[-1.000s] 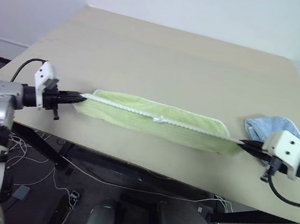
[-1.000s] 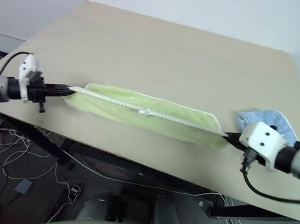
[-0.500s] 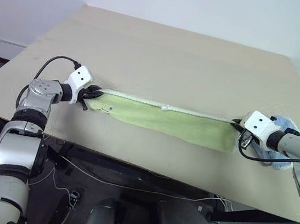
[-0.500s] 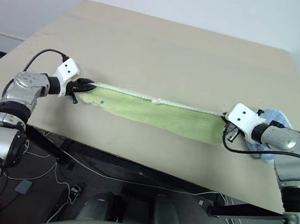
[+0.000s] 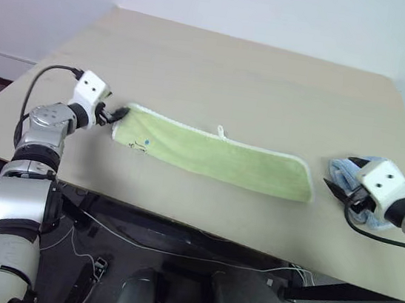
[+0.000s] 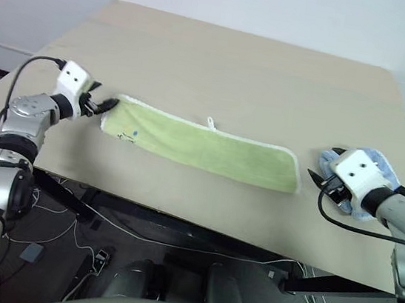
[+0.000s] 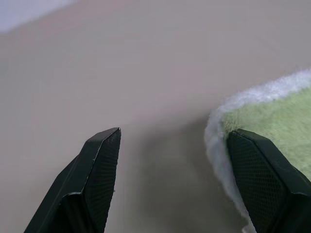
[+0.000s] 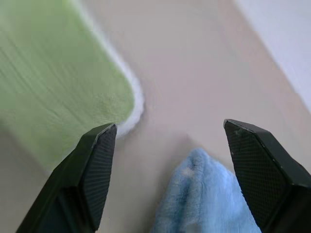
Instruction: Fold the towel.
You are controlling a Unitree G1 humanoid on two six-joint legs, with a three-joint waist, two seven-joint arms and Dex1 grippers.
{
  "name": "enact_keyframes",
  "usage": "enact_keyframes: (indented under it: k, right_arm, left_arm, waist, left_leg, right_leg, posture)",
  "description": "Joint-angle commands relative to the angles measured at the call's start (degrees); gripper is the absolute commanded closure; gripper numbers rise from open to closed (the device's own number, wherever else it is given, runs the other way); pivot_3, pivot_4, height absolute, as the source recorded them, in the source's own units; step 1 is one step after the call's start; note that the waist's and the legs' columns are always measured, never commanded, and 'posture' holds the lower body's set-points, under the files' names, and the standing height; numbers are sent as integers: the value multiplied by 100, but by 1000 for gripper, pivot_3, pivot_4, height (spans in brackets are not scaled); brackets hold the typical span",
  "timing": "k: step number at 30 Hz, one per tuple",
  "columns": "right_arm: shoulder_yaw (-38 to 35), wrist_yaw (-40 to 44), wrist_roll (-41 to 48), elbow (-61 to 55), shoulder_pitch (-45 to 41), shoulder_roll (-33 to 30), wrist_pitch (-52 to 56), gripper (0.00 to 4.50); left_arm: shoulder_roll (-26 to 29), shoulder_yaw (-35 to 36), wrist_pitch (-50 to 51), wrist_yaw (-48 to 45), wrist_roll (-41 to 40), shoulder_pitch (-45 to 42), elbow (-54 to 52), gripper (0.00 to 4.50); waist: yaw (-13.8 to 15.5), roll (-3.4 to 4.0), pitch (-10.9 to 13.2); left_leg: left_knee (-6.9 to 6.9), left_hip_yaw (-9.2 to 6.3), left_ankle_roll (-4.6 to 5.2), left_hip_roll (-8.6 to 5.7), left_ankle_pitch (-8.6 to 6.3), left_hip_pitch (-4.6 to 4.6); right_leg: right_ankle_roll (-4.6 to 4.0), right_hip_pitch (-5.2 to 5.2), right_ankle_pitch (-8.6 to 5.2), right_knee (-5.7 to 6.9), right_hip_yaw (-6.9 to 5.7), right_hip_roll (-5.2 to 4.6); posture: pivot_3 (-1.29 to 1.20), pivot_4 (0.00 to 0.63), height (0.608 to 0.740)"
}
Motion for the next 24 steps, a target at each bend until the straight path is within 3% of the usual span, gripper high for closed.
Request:
enact_keyframes:
  k: [1, 2, 11, 17, 24]
  right_arm:
    - [-547, -564, 1102, -912, 327, 646, 1455, 211]
    - [-619, -714, 1326, -1056, 374, 817, 1766, 29]
    - [-1061, -2811, 3831, -1576, 125, 2768, 3770, 29]
    - [-1434, -4538, 5589, -1058, -178, 3318, 4056, 29]
    - [-1164, -6154, 7001, -632, -224, 3575, 3494, 29]
  left_arm:
    - [81, 218, 2, 97, -167, -95, -124, 955]
    - [68, 222, 5, 98, -171, -79, -134, 955]
    - [-258, -87, 44, -1084, -49, 242, -301, 955]
    - [-294, -278, 1, -1312, 68, 295, -323, 955]
    - [-178, 9, -65, -1421, -250, 227, -394, 955]
  waist:
    - [8, 0, -1]
    - [9, 0, -1]
    - [6, 2, -1]
    - [7, 1, -2]
    - [-9, 2, -1]
  left_leg:
    - [0, 0, 0, 0, 0, 0]
    - [0, -1, 0, 0, 0, 0]
    - [-1, 1, 1, 0, 0, -4]
    - [-2, -2, 1, -1, -1, -8]
    - [-3, -2, 1, 0, -1, -8]
  right_leg:
    - [0, 0, 0, 1, -1, -1]
    - [-1, 1, 0, 0, -2, -1]
    - [-4, -3, 1, -1, -4, -4]
    - [-5, -6, 0, -2, -3, -6]
    - [-5, -6, 1, -2, 1, -7]
  posture:
    - [0, 150, 722]
    - [0, 150, 722]
    - [0, 150, 722]
    - [0, 150, 722]
    - [0, 150, 722]
